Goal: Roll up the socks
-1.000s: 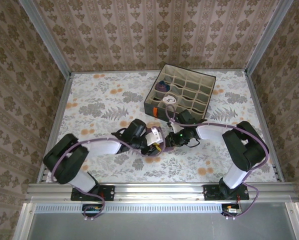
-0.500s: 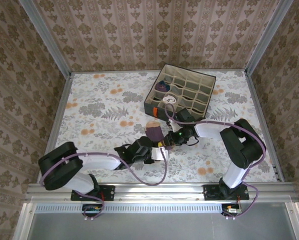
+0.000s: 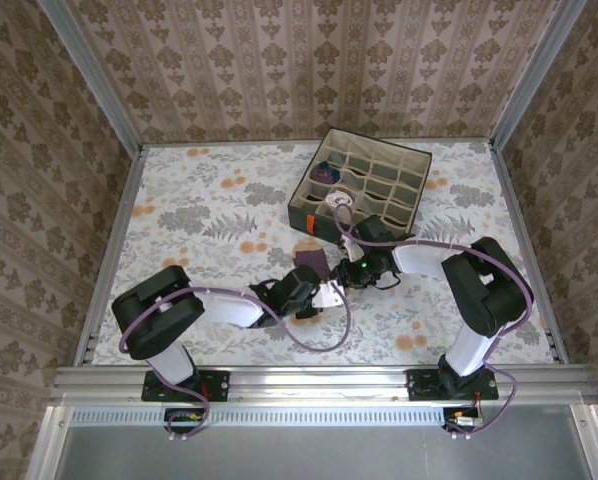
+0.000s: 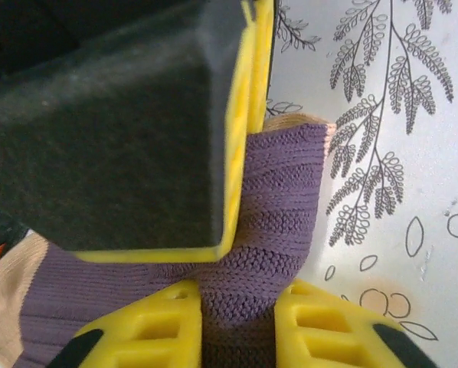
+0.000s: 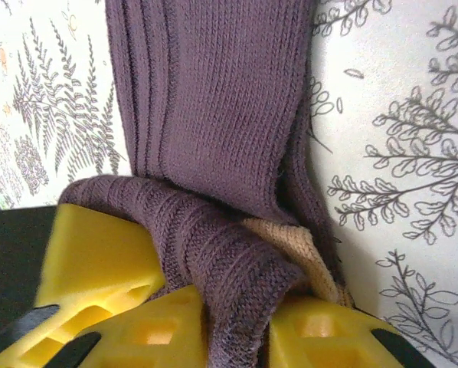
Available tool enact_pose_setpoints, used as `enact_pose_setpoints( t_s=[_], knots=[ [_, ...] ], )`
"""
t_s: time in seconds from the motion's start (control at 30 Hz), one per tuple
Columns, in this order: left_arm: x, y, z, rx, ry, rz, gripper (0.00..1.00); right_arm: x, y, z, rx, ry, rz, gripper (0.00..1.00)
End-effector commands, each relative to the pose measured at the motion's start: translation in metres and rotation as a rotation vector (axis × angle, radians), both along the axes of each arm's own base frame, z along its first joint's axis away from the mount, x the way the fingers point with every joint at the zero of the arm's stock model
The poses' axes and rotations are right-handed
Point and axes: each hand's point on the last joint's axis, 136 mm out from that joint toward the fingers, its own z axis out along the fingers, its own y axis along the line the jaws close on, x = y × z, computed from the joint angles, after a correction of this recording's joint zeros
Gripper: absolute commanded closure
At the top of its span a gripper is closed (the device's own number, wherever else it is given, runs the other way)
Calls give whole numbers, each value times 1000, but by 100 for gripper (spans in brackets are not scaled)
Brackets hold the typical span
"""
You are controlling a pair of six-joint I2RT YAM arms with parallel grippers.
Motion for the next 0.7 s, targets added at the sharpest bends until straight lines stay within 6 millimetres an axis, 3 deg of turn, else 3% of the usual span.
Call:
enact_pose_setpoints(
  t_s=[0.0,0.3,0.67],
  knots=[
    [-32,32,-42,86,376,28,97,-34,-7,-2,-3,74,35,67],
    [-52,31,-29,-42,786,31,100,-18,-15,48,20,-135,-16,54],
    [-45,29,-22,-210,1082,57,100,-9,-8,37,24,-139,6,51]
  ],
)
